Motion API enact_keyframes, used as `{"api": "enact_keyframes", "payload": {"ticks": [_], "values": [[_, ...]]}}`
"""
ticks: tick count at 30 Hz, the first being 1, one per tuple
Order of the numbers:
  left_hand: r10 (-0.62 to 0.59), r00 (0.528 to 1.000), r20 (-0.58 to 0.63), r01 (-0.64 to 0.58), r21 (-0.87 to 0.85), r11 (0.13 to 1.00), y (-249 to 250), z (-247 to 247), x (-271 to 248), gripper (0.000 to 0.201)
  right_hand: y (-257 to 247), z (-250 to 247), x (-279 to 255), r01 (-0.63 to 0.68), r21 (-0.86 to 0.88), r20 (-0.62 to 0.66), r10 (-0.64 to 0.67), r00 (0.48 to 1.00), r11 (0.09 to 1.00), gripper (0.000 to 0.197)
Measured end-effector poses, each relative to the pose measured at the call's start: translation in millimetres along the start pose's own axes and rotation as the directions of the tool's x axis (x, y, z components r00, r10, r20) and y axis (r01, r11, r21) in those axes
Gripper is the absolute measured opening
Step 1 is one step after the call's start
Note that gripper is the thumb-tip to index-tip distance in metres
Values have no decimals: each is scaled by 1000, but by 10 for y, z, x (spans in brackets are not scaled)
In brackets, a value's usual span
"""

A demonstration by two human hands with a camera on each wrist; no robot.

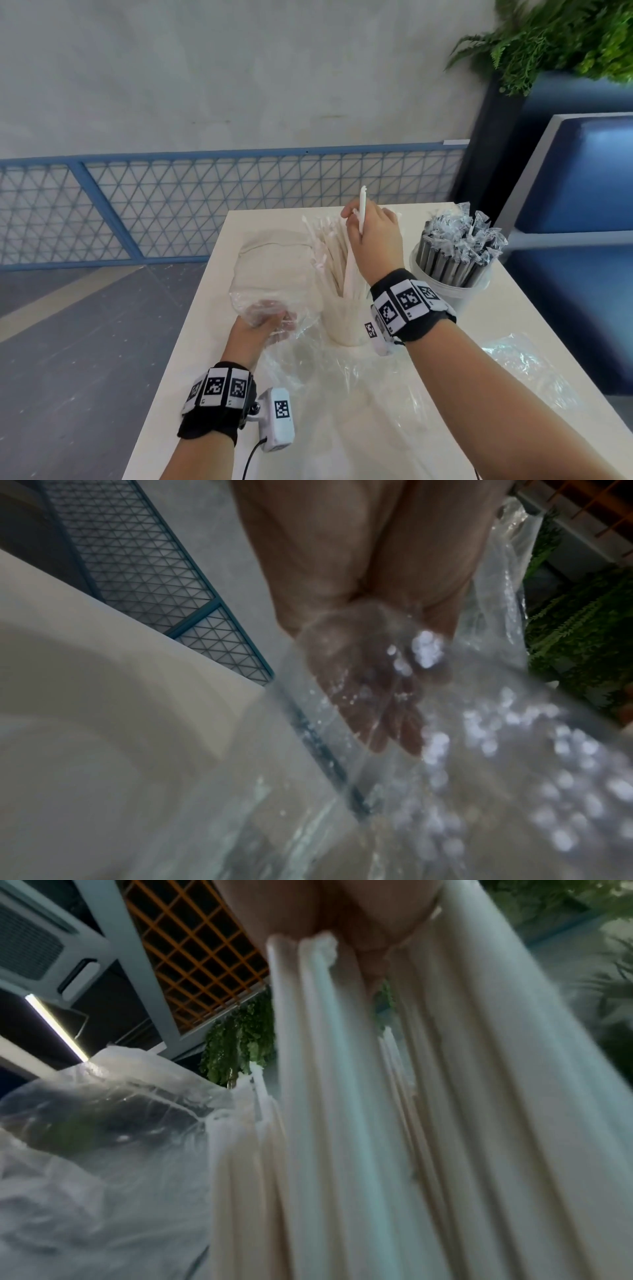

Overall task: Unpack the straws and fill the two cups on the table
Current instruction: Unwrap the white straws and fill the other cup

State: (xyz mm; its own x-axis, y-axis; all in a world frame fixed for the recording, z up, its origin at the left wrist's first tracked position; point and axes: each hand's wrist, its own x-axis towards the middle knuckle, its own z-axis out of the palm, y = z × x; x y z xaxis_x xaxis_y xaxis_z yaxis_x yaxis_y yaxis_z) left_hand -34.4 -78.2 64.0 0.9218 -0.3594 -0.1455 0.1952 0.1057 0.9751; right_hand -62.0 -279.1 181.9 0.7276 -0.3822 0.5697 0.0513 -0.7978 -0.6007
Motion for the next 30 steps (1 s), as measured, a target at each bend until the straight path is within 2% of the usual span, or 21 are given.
{"api": "enact_keyframes", "payload": {"ticks": [3, 5, 7, 9, 11, 13, 15, 17, 18, 19, 20, 22, 23, 24, 25, 27, 28, 29, 30], "values": [[12, 1000, 7, -12, -10, 1000, 11, 27, -41, 4, 26, 31, 25, 19, -104, 90, -10, 996, 994, 19], [27, 1000, -4, -27, -31, 999, 17, 44, -78, 4, 32, 65, 12, 39, -151, 98, -25, 995, 988, 31], [37, 999, -40, -40, -77, 996, 8, 35, -110, 10, 42, 43, -78, 42, -140, 4, -42, 999, 989, 58], [49, 995, -84, -58, -111, 992, 9, 14, -151, 9, 66, -39, -232, 55, -56, -159, -63, 985, 997, 69], [62, 992, -112, -79, -146, 986, 4, -11, -196, 13, 130, -127, -446, 90, 5, -286, -85, 955, 996, 62], [81, 989, -122, -103, -189, 977, 10, -19, -257, 30, 256, -172, -670, 113, 56, -320, -90, 943, 992, 48], [73, 988, -137, -102, -218, 971, -24, -23, -299, 47, 441, -175, -906, 61, 98, -210, -39, 977, 993, 39], [43, 987, -156, -80, -240, 967, -97, -18, -330, 43, 611, -183, -1143, -105, 137, 27, 102, 994, 985, 41], [23, 986, -164, -64, -250, 966, -147, -15, -331, 39, 659, -194, -1251, -219, 148, 163, 195, 967, 964, 46], [-2, 987, -163, -41, -263, 964, -181, 1, -340, 37, 693, -202, -1346, -336, 158, 294, 280, 914, 929, 52], [-21, 988, -152, -21, -273, 962, -209, 20, -347, 37, 706, -209, -1423, -445, 176, 416, 343, 842, 878, 57], [-48, 992, -117, 13, -284, 959, -261, 70, -360, 40, 706, -191, -1520, -607, 228, 593, 386, 707, 761, 59], [-64, 992, -105, 32, -283, 959, -282, 104, -370, 42, 697, -175, -1549, -655, 249, 640, 387, 664, 714, 56], [-79, 992, -95, 50, -277, 960, -301, 134, -380, 42, 693, -153, -1568, -679, 262, 659, 387, 645, 686, 52], [-95, 991, -98, 65, -272, 960, -321, 152, -389, 46, 699, -125, -1589, -684, 269, 654, 393, 647, 678, 49], [-118, 974, -194, 63, -268, 961, -378, 126, -373, 76, 722, -71, -1638, -659, 274, 601, 411, 686, 700, 43], [-119, 948, -295, 48, -239, 970, -401, 80, -354, 92, 733, -63, -1657, -631, 269, 562, 414, 717, 728, 39], [-76, 901, -427, 8, -158, 987, -404, 25, -335, 101, 740, -68, -1672, -602, 261, 529, 410, 743, 754, 36], [27, 840, -541, -41, -14, 999, -357, -16, -330, 108, 742, -84, -1688, -585, 263, 513, 402, 758, 767, 33]]}}
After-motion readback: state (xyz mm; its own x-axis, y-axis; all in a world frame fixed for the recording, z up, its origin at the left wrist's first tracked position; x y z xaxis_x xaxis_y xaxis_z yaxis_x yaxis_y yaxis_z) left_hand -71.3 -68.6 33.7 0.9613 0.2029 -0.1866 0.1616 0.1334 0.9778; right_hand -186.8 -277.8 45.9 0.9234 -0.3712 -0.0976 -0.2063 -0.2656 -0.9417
